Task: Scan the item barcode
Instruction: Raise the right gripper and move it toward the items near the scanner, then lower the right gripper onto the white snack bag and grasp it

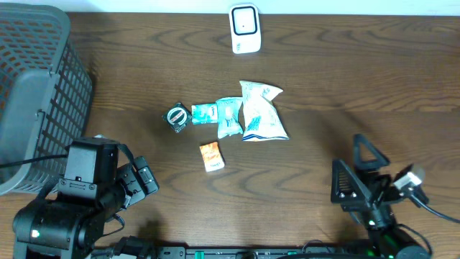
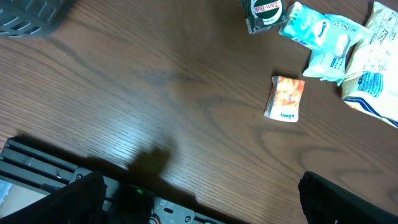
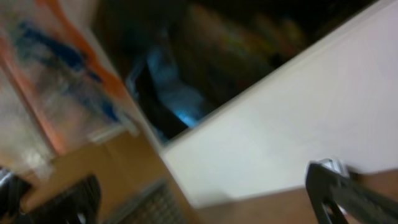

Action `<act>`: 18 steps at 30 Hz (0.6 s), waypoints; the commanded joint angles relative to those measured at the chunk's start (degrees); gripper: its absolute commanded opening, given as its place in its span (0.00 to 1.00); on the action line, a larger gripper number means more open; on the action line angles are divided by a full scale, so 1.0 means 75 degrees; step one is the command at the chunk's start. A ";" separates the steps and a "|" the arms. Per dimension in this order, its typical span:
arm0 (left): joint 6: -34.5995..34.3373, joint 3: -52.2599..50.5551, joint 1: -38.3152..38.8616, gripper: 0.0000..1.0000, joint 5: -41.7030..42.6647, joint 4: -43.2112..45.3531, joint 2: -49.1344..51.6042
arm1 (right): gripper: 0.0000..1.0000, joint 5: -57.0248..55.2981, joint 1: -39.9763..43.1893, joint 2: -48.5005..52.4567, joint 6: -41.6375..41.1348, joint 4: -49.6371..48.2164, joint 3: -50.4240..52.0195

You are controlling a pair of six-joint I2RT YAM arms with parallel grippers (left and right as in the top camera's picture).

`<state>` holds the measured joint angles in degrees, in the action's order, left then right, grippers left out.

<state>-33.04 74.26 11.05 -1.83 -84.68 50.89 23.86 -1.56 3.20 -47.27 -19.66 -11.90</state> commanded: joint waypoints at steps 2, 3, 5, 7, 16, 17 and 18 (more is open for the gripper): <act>-0.0038 -0.0006 0.0003 0.98 -0.0047 -0.0017 -0.0006 | 0.99 -0.0458 -0.0047 0.0903 0.2238 0.1198 -0.1620; -0.0038 -0.0006 0.0003 0.97 -0.0044 -0.0017 -0.0006 | 0.99 -0.0487 -0.0047 0.1306 0.2652 0.1655 -0.2069; -0.0035 -0.0006 0.0003 0.98 -0.0044 -0.0017 -0.0006 | 0.99 -0.0513 -0.0047 0.2101 0.3130 0.2410 -0.2841; -0.0038 -0.0006 0.0003 0.98 -0.0047 -0.0017 -0.0006 | 0.99 -0.0510 -0.0050 0.2993 0.3395 0.3165 -0.3611; -0.0038 -0.0006 0.0003 0.98 -0.0044 -0.0017 -0.0006 | 0.99 0.0306 -0.0484 0.7370 0.4820 0.6802 -0.7420; -0.0038 -0.0006 0.0003 0.98 -0.0044 -0.0017 -0.0006 | 0.99 0.0289 -0.0673 0.7822 0.5047 0.7219 -0.7860; -0.0035 -0.0006 0.0003 0.98 -0.0044 -0.0017 -0.0006 | 0.99 0.0277 -0.0825 0.8134 0.5193 0.7510 -0.8169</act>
<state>-33.04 74.26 11.05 -1.83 -84.66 50.87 24.40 -4.97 59.31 -14.83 33.71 -66.96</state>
